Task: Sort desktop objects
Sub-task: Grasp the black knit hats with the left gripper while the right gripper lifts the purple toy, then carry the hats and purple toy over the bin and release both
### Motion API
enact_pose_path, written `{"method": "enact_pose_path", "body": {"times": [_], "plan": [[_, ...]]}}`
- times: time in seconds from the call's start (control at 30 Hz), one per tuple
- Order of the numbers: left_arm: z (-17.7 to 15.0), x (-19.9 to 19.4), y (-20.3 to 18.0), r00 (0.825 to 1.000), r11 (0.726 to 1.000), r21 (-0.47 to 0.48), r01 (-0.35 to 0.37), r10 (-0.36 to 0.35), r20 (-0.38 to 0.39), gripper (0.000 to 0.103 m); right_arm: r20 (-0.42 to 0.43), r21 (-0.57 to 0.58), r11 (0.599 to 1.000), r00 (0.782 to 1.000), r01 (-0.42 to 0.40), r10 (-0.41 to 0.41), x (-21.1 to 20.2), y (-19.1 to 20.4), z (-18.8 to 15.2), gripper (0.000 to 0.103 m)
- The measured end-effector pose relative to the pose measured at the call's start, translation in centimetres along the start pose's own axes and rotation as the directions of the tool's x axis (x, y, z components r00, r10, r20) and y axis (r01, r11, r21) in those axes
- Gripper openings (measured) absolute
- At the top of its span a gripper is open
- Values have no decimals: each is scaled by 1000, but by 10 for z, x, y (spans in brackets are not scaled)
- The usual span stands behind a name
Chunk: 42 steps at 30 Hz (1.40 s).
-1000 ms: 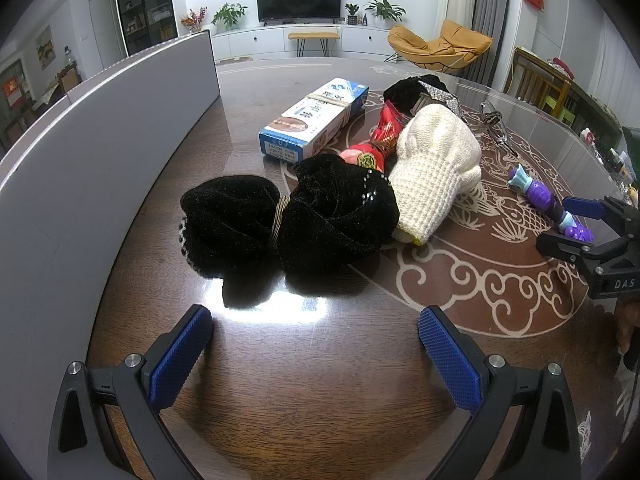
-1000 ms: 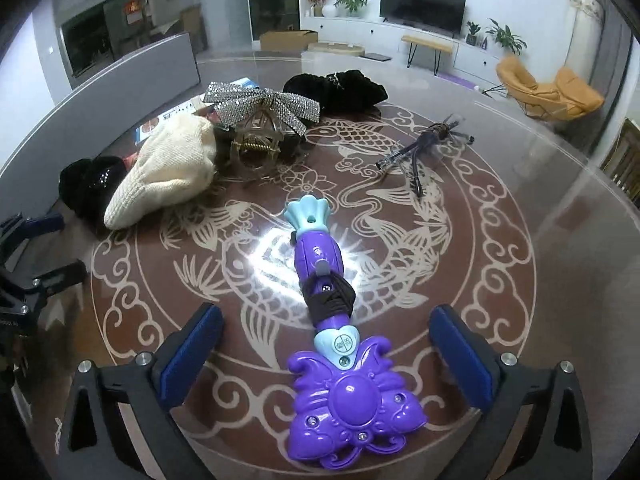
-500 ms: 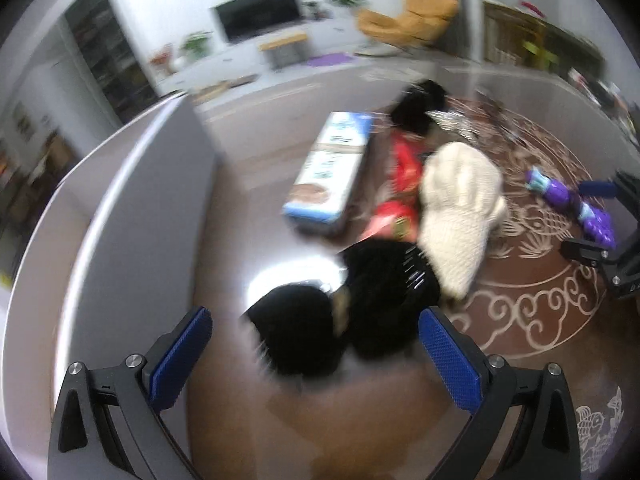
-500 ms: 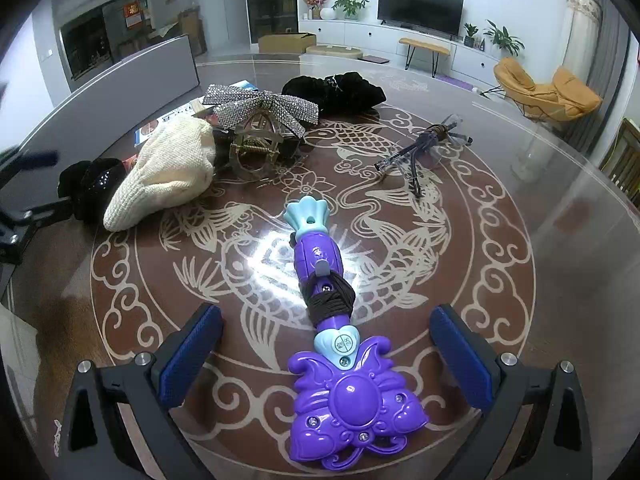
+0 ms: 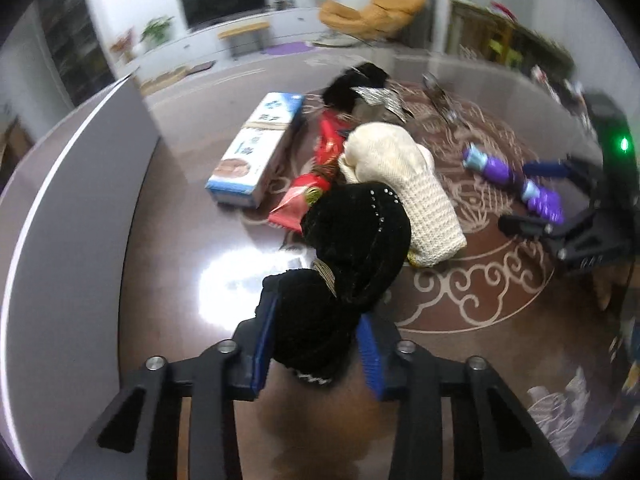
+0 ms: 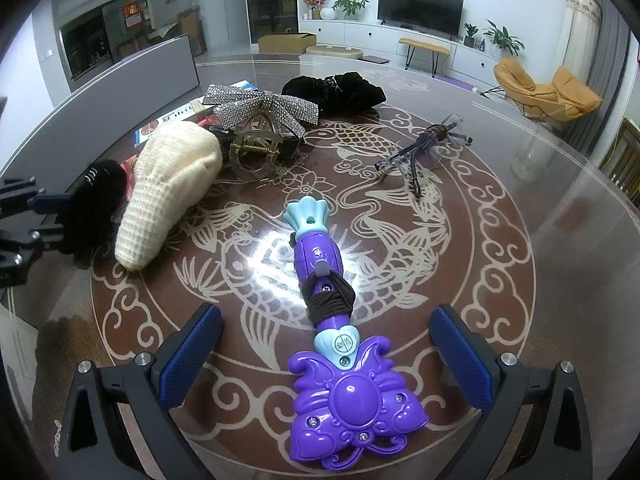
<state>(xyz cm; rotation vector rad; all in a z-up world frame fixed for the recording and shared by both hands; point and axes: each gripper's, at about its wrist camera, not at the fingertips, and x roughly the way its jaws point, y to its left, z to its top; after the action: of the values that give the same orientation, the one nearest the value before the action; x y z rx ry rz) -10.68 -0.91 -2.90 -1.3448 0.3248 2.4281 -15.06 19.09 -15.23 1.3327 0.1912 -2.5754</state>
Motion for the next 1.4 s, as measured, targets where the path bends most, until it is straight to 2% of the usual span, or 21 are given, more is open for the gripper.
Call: {"method": "enact_pose_path", "body": {"times": [0.1,0.17,0.2,0.23,0.27,0.33,0.4,0.47,0.53,0.67,0.83,0.93,1.07,1.2,1.3,1.37,1.4], "plan": [[-11,-5,0,1000,998,-57,5,-4,13,34,-22,-28,999,999,-46,45,-3,-3,1,103],[-20,-10,0,1000,997,-71,12,-10,20,34,-88,-69,993,992,-93,87,0,-8,10,92],[-25,-14,-1,1000,997,-74,12,-10,23,34,-106,-67,993,990,-101,94,-1,-13,16,77],[-29,-15,-2,1000,997,-80,12,-10,28,34,-119,-63,992,988,-107,99,-1,-17,20,67],[-29,-14,-3,999,996,-87,13,-11,33,34,-141,-57,991,984,-118,109,0,-21,26,63],[-32,-16,-1,999,993,-113,20,-15,46,34,-157,-73,989,981,-131,118,1,-20,29,40],[-36,-18,3,998,988,-149,33,-24,63,34,-164,-122,986,982,-117,96,3,-14,33,22],[-38,-20,3,996,984,-171,43,-30,79,34,-170,-135,987,983,-88,65,3,-9,34,22],[-43,-32,5,993,980,-190,66,-46,108,33,-167,-101,990,983,-95,77,2,-11,35,22],[-51,-63,11,980,970,-220,107,-66,186,33,-107,-1,991,985,-133,132,-28,-17,25,22],[-55,-111,35,955,947,-278,162,-79,287,33,-13,4,979,979,-202,202,-66,10,43,22],[-56,-144,63,941,940,-306,153,-44,336,33,43,-25,967,966,-255,256,-94,42,62,22],[-63,-174,115,936,926,-369,78,60,348,33,111,-83,926,920,-368,375,-123,106,102,22],[-80,-179,189,943,868,-497,6,160,291,33,135,-160,859,851,-486,507,-139,192,137,22],[-94,-171,232,950,827,-559,-66,222,217,33,108,-203,797,795,-570,596,-138,260,153,22],[-103,-164,250,955,808,-581,-99,242,174,33,63,-226,761,771,-608,634,-131,300,158,22],[-107,-159,261,959,797,-593,-110,242,148,33,22,-244,747,767,-618,641,-124,324,159,22]]}}
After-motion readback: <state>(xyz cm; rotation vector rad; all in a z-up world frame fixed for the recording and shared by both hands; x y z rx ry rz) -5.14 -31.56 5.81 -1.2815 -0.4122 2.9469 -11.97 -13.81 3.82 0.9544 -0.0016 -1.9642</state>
